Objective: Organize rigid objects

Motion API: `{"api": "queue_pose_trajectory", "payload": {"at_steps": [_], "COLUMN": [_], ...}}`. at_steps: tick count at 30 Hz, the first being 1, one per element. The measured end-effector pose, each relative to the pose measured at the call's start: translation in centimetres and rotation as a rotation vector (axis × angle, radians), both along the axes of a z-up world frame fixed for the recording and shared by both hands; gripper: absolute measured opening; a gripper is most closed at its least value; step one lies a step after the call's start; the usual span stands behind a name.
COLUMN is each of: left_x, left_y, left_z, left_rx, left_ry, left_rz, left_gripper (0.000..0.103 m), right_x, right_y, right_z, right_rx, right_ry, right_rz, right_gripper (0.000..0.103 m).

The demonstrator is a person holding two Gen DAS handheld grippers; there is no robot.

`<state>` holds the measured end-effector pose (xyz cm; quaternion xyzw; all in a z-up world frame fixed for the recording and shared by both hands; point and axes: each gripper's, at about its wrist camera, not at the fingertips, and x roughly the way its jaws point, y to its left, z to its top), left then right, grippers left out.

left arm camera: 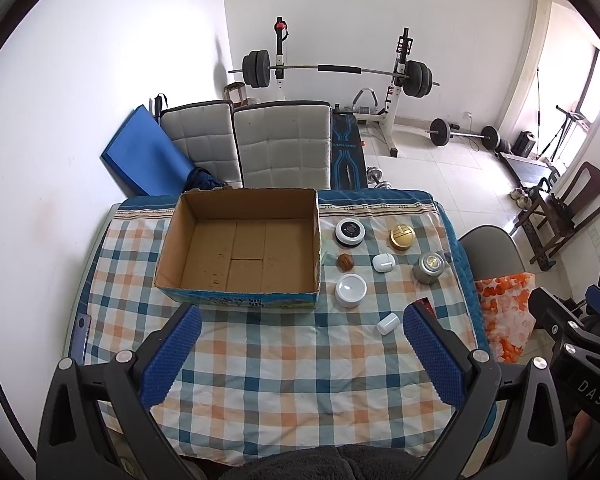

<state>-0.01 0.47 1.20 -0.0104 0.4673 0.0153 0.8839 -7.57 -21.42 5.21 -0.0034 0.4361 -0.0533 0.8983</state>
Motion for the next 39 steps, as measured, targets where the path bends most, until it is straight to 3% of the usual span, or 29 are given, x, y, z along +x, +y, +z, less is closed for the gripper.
{"api": "queue_pose_trajectory", "payload": {"at_steps": [8, 10, 12, 39], "left_x": [-0.1, -0.1, -0.1, -0.3], "left_y": [-0.6, -0.7, -0.9, -0.7], "left_z": [0.2, 0.0, -0.2, -1.5], "left_rx": [-0.001, -0.003, -0.008, -0.011], "left_ry": [0.002, 0.012, 0.024, 0.044], "left_rz": [-0.012, -0.016, -0.019, -0.028], "left_gripper": [0.103, 0.103, 0.103, 0.103], "right_x": [-0.2, -0.1, -0.4, 0.1], "right_y": [0.2, 1.1, 0.2, -0.1], "right_z": [0.1, -1.4, -0.2, -1.5], "right_rx": [-0.011, -0.012, -0.011, -0.011], "right_ry": [0.0, 0.007, 0.007, 0.054], "right_rz": [0.0, -0.002, -0.007, -0.01], "right_gripper": [0.103, 0.103, 0.103, 0.103]}}
